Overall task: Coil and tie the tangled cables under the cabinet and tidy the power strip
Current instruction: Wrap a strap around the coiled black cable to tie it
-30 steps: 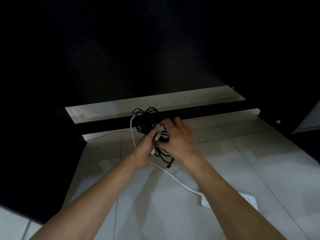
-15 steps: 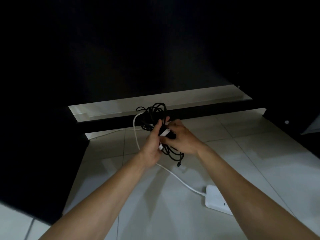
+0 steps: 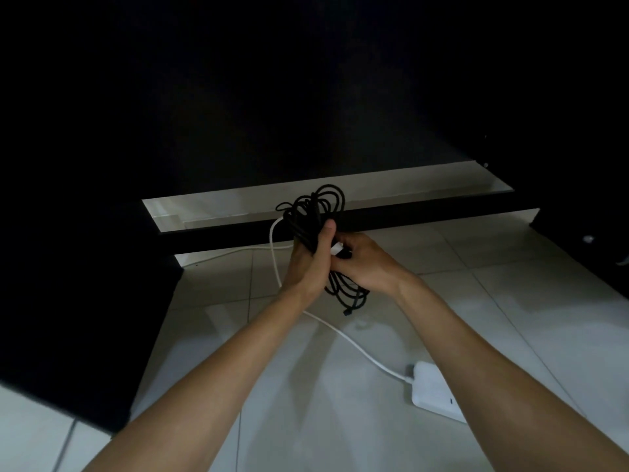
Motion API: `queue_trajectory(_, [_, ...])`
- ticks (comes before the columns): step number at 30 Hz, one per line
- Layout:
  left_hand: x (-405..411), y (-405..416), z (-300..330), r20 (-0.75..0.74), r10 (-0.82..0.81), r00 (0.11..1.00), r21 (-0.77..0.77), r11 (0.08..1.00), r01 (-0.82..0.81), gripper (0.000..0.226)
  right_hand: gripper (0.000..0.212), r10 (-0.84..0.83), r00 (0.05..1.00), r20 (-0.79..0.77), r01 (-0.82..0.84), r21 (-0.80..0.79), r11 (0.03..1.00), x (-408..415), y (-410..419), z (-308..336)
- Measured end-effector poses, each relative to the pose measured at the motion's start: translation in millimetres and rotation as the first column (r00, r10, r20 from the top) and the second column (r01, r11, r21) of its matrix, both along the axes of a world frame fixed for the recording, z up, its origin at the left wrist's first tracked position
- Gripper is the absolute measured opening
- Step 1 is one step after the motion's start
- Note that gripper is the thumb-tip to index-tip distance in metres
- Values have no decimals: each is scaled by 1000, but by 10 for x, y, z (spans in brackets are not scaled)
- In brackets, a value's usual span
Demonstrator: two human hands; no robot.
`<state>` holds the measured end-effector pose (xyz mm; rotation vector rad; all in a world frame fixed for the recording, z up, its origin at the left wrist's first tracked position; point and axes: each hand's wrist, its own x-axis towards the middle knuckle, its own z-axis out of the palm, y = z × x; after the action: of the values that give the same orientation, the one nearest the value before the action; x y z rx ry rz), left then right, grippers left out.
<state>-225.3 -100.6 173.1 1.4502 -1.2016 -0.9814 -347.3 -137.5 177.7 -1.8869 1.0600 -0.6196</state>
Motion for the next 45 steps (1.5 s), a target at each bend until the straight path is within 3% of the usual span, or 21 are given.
queue_trajectory(3, [47,-27,9,66,15,998,-28,1000,-13,88,42,20,999,-37,-19,23,1000,-28,-27,95])
queue_trajectory(7, [81,-52,21,36,-30,999,4,1000,29,78,14,58,998,-26,-55,93,994,-65,-75,119])
queue_trajectory(9, [79,-63,35,-31,-62,998,50,997,63,83,9,73,997,-5,-72,138,988,-105,-89,141])
queue_trajectory(11, [72,-68,37,-123,-93,988,79,991,103,98,14,86,996,27,-90,190,978,-147,-99,167])
queue_trajectory(14, [63,-64,50,-213,-148,966,75,983,168,71,12,127,991,51,-136,264,955,-192,-121,176])
queue_trajectory(16, [43,-77,48,-226,-176,958,64,979,195,67,12,123,990,75,-141,314,939,-195,-124,151])
queue_trajectory(19, [48,-98,6,-182,-193,964,87,973,212,101,36,115,985,132,-157,373,915,-181,-129,72])
queue_trajectory(21, [84,-182,-128,-156,-197,968,112,970,215,109,47,122,983,140,-169,405,899,-171,-142,33])
queue_trajectory(30, [159,-198,-102,-120,-232,965,108,964,245,95,18,70,972,225,-159,407,899,-70,-90,-19])
queue_trajectory(33, [248,-220,-154,-21,-198,980,129,971,199,96,22,88,985,148,-130,300,945,-32,-65,22])
queue_trajectory(36, [240,-150,-140,-31,-187,982,116,975,190,102,41,64,992,108,-91,263,960,7,-67,5])
queue_trajectory(39, [211,-76,-101,12,-141,990,64,988,140,82,37,85,988,129,-120,299,947,11,-54,0])
queue_trajectory(41, [200,-43,-69,143,33,989,-34,999,-29,68,25,83,989,124,-116,294,949,12,-61,26])
queue_trajectory(43, [216,-50,-70,269,238,933,-176,965,-195,63,24,32,995,91,-54,251,966,11,-99,32])
queue_trajectory(45, [198,-45,-96,310,291,905,-247,944,-219,52,29,-14,997,71,-1,220,975,1,-118,34])
